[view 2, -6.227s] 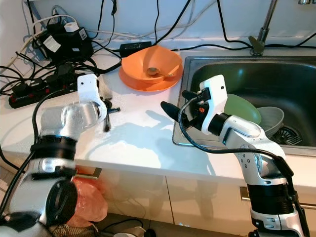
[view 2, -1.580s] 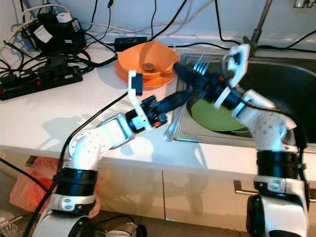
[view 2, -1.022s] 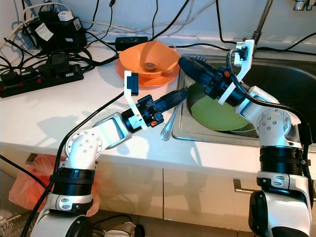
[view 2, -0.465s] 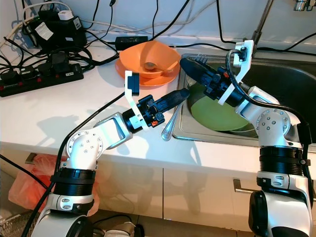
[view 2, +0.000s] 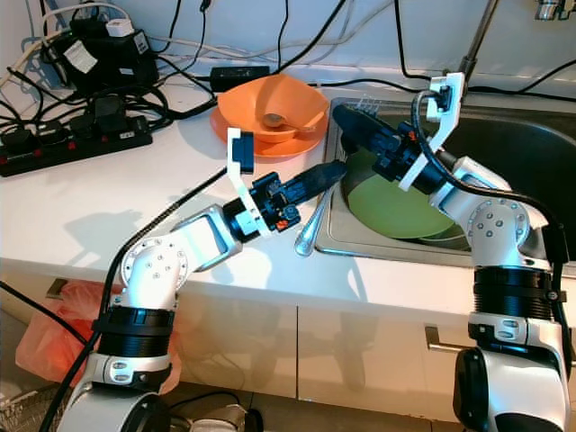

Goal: Kitchen organization

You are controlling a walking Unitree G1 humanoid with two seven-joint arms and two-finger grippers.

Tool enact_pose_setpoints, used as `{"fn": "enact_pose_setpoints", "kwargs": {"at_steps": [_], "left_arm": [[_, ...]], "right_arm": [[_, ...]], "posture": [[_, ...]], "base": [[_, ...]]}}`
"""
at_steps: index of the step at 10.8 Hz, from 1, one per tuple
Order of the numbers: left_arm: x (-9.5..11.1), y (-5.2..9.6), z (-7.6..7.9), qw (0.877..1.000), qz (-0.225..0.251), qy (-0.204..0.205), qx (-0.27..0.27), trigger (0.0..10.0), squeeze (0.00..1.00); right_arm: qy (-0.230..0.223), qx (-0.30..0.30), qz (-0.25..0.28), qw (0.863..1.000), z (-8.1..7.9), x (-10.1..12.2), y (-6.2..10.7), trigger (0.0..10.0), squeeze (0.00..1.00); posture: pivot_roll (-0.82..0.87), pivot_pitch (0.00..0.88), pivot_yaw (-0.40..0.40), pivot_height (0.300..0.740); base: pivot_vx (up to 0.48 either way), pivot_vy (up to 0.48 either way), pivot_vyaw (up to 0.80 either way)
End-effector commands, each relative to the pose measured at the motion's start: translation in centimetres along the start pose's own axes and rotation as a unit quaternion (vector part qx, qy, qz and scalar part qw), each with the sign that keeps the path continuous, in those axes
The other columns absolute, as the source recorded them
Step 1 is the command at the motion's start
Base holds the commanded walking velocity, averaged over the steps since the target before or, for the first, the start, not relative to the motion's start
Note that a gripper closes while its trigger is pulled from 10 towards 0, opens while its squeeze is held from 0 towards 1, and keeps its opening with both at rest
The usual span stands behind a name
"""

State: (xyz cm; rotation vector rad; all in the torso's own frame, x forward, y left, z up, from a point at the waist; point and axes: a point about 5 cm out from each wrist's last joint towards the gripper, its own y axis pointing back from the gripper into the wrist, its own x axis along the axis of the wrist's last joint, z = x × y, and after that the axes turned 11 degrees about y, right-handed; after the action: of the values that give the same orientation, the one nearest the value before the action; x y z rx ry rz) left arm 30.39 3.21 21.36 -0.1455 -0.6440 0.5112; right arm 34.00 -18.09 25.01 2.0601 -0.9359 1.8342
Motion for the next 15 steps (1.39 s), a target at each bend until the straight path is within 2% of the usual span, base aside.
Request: {"fn": "enact_pose_setpoints", "kwargs": {"at_steps": [1,2,3,5,7,8,9,12,13,15], "left_arm": [[0.1,-0.2,0.6,1.000,-0.009,-0.008,-0.014,0.0,0.00],[0.1,-0.2,0.5,1.000,-0.008,-0.012,-0.007,2.2,1.00],[0.2,-0.2,0.4,1.000,-0.006,-0.014,-0.001,3.2,1.00],[0.2,-0.2,0.4,1.000,-0.006,-0.013,-0.001,3.5,1.00],[0.2,-0.2,0.4,1.000,-0.007,-0.014,-0.001,4.8,1.00],[0.2,-0.3,0.4,1.000,-0.008,-0.015,-0.001,8.8,1.00],[0.2,-0.3,0.4,1.000,-0.009,-0.022,0.002,10.0,1.00],[-0.3,-0.2,1.2,0.998,-0.033,-0.043,-0.010,10.0,1.00],[-0.6,-0.2,1.4,0.998,-0.046,-0.051,-0.015,10.0,1.00],[-0.7,-0.4,0.8,0.991,-0.052,-0.122,0.032,10.0,1.00]], "right_arm": [[0.006,0.007,0.000,1.000,-0.1,0.1,-0.1,0.0,0.00],[0.006,0.007,0.000,1.000,-0.1,0.1,-0.1,0.0,0.00],[0.006,0.006,0.001,1.000,-0.1,0.1,-0.1,0.0,0.00],[0.006,0.006,0.000,1.000,-0.1,0.1,-0.2,0.0,0.00],[0.008,0.003,0.000,1.000,0.0,0.1,-0.1,0.0,0.00],[0.009,0.001,0.000,1.000,0.0,0.1,-0.1,0.0,0.00],[0.012,-0.007,0.001,1.000,0.2,0.1,-0.1,0.0,0.00],[0.021,-0.043,0.008,0.999,1.0,0.3,-0.2,0.0,0.00],[0.027,-0.071,0.010,0.997,1.6,0.3,-0.1,0.0,0.00],[0.047,-0.153,0.023,0.987,3.4,0.8,0.4,0.0,0.00]], "posture": [[0.12,0.031,0.031,0.740],[0.12,0.031,0.032,0.740],[0.12,0.032,0.032,0.740],[0.12,0.033,0.032,0.740],[0.12,0.033,0.033,0.740],[0.12,0.033,0.033,0.740],[0.12,0.032,0.034,0.740],[0.12,0.034,0.034,0.740],[0.12,0.034,0.035,0.740],[0.12,0.037,0.038,0.740]], "base": [[0.000,0.000,0.00],[0.000,0.000,0.00],[0.000,0.000,0.00],[0.000,0.000,0.00],[0.000,0.000,0.00],[0.000,0.000,0.00],[0.000,0.000,0.00],[0.000,0.000,0.00],[0.000,0.000,0.00],[0.000,0.000,0.00]]}}
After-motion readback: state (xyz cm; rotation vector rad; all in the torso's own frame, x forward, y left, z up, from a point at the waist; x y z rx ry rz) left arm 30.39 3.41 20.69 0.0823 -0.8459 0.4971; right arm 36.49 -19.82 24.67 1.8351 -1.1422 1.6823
